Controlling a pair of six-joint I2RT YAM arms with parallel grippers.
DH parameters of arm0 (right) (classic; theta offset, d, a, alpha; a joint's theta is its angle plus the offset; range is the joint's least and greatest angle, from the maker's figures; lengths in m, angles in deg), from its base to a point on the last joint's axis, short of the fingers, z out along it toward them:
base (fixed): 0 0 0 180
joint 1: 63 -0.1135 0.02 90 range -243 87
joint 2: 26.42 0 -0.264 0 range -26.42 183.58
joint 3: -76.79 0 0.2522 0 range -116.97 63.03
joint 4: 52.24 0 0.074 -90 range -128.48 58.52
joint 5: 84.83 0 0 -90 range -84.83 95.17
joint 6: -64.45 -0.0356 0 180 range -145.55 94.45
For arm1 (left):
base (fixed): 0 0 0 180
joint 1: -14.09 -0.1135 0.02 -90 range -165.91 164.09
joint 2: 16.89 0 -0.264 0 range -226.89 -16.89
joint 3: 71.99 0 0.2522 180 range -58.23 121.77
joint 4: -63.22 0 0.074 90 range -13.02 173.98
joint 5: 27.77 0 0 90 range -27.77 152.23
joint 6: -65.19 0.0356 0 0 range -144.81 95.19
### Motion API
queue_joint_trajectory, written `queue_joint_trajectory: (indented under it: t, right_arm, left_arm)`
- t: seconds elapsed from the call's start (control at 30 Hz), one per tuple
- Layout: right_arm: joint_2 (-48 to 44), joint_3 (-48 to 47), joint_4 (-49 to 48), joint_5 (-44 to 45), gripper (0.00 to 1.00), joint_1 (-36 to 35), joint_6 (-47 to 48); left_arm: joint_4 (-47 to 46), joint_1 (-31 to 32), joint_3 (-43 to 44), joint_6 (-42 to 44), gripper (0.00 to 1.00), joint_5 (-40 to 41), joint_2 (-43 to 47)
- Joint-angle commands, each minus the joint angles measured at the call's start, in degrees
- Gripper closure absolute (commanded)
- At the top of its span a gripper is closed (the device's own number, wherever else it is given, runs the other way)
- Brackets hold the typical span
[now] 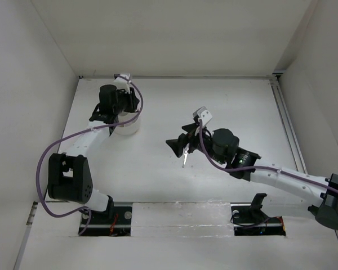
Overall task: Sort the stationery into containers
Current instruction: Place the stationery in the storage box.
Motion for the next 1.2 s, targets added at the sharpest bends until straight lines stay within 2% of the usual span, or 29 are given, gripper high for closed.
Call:
queue_joint_trajectory:
  t: [0.0,0.1,0.57,0.83,0.87,1.0,1.17]
  right_arm:
    - [-2.17,0.92,-1.88,-0.67,0.0,0.37,0.79]
    - [-3.5,1.62,-1.88,-0.67,0.0,0.37,1.32]
    - [-7.01,3.3,-1.88,-0.15,0.0,0.9,2.37]
    - [-7.01,3.3,-2.41,-0.67,0.0,0.9,2.37]
    - [-7.01,3.3,-2.41,-1.19,0.0,0.9,2.37]
    - [-7.01,3.3,-2.41,-1.2,0.0,0.9,2.37]
    - [-7.01,3.83,-2.41,-1.2,0.0,0.9,2.37]
  left_arm:
    - [3.98,0.02,2.54,3.3,1.0,1.26,1.94]
    - [7.05,0.02,2.54,5.59,1.0,2.32,1.94]
    - [7.06,0.02,2.02,6.12,1.0,1.8,-2.98]
    - [7.68,0.02,2.02,6.64,1.0,4.78,-3.6]
    - [7.16,0.02,1.32,6.64,0.96,4.79,-3.6]
    - [7.15,0.02,1.31,6.64,0.96,5.49,-3.6]
    - [7.15,0.02,1.31,6.64,0.77,5.49,-3.07]
